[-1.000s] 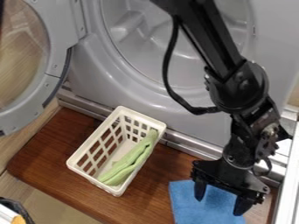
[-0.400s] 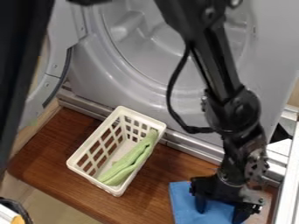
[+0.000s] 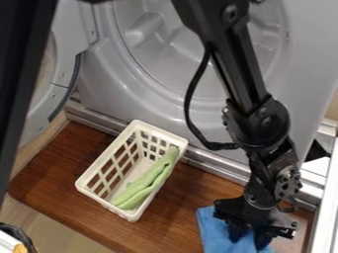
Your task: Put the blue cloth in the washing machine
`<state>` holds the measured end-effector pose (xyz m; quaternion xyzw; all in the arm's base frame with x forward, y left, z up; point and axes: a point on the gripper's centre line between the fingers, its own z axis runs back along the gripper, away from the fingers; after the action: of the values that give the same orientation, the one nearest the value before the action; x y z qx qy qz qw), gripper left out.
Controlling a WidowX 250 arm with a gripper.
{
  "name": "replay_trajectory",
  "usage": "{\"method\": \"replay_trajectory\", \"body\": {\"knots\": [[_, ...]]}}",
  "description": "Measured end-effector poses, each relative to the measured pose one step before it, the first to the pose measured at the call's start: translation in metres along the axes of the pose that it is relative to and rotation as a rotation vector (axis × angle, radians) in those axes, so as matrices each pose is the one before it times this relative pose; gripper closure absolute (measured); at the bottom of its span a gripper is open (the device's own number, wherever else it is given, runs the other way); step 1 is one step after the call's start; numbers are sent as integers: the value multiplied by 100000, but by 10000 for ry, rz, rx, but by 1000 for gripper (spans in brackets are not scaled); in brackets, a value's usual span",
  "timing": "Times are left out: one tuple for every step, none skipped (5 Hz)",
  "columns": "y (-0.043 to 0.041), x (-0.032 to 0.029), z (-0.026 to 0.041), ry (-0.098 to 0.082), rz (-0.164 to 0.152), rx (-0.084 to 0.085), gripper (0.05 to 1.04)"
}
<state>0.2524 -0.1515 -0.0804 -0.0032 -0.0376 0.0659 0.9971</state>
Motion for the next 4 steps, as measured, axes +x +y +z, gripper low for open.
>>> {"method": "replay_trajectory", "body": {"knots": [[405,-207,72,74,19,207,848],[437,-556,209,69,-182,101,955],[656,-1360,1020,-108,12,77,985],[616,-927,2319,-55,-139,-95,986]]}}
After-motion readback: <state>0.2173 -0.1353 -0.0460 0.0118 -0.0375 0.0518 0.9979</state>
